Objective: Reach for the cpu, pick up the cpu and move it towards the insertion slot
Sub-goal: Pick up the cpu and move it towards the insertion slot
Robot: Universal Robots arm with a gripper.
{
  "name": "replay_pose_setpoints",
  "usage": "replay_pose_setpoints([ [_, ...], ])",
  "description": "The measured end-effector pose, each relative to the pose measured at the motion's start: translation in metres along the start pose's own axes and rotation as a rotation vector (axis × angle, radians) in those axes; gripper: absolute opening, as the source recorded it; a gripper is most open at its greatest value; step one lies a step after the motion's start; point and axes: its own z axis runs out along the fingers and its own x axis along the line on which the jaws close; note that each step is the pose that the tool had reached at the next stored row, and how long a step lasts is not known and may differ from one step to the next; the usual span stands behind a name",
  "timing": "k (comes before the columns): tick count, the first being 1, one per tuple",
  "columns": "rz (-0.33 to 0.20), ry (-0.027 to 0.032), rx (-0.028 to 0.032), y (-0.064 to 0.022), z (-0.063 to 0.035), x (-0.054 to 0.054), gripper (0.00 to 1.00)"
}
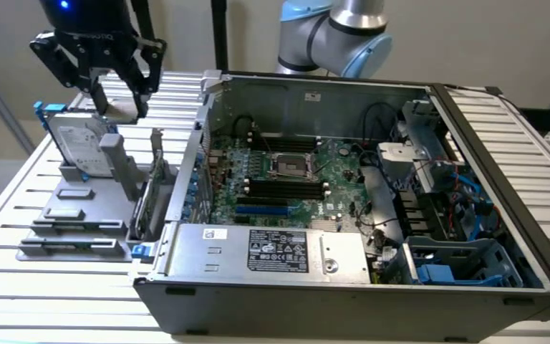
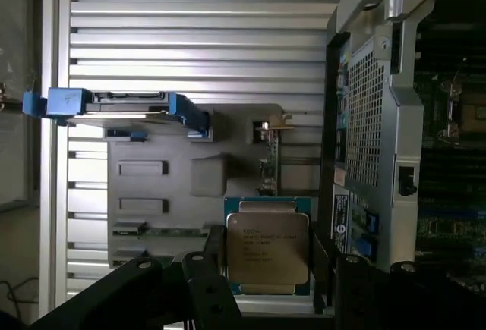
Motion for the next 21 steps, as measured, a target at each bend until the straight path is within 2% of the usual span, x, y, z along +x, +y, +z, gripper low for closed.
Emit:
replay_pose_setpoints([
  [6,0.000,0.0011,-0.0001,-0.0001,-0.0043,-0.027,0.55],
  [21,0.000,0.0018,-0.0032,0.0008,-0.0065,-0.096,0.55],
])
